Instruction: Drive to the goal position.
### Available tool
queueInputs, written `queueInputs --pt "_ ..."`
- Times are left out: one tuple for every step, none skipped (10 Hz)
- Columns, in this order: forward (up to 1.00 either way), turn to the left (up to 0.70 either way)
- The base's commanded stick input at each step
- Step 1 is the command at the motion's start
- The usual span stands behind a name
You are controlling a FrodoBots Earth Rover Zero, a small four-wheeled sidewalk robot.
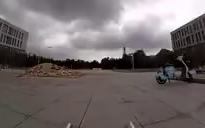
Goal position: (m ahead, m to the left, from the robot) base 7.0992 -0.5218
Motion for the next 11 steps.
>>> queueInputs --pt "0.50 0.01" --pt "0.50 0.01" --pt "0.50 0.01" --pt "0.50 0.01" --pt "0.50 0.01" --pt "0.50 0.01" --pt "0.50 0.01" --pt "0.50 0.01" --pt "0.50 0.01" --pt "0.50 0.01" --pt "0.50 0.01"
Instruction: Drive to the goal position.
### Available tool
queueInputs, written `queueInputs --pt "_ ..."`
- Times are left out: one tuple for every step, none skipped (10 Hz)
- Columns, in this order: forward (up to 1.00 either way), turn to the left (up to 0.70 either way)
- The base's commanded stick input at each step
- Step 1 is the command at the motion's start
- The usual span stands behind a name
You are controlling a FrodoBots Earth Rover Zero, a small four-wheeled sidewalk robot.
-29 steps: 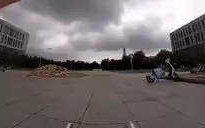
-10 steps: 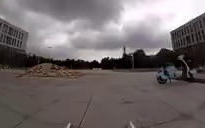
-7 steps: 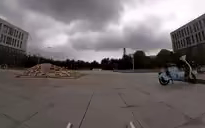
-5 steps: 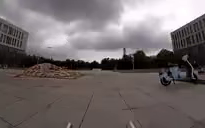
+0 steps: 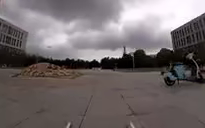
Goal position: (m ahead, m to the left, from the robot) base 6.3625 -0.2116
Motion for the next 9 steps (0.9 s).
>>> queueInputs --pt "0.50 0.01" --pt "0.50 0.01" --pt "0.50 0.01" --pt "0.50 0.01" --pt "0.50 0.01" --pt "0.50 0.01" --pt "0.50 0.01" --pt "0.50 0.01" --pt "0.50 0.01"
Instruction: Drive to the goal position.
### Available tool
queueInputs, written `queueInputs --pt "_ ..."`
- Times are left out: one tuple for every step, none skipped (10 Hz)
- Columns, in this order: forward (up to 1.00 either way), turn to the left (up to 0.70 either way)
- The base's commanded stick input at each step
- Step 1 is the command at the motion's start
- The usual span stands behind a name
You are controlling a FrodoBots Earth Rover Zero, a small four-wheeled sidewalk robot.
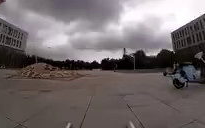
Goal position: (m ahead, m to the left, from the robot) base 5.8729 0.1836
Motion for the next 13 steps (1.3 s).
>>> queueInputs --pt "0.50 0.01" --pt "0.50 0.01" --pt "0.50 0.01" --pt "0.50 0.01" --pt "0.50 0.01" --pt "0.50 0.01" --pt "0.50 0.01" --pt "0.50 0.01" --pt "0.50 0.01" --pt "0.50 0.01" --pt "0.50 0.01" --pt "0.50 0.01" --pt "0.50 0.01"
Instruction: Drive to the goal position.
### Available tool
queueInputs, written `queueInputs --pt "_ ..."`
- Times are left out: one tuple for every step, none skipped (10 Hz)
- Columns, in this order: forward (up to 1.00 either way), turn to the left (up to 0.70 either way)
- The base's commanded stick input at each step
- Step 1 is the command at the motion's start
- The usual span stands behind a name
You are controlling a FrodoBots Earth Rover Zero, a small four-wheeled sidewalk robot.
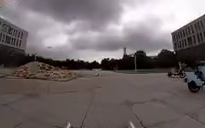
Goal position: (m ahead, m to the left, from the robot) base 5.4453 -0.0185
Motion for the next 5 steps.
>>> queueInputs --pt "0.50 0.01" --pt "0.50 0.01" --pt "0.50 0.01" --pt "0.50 0.01" --pt "0.50 0.01"
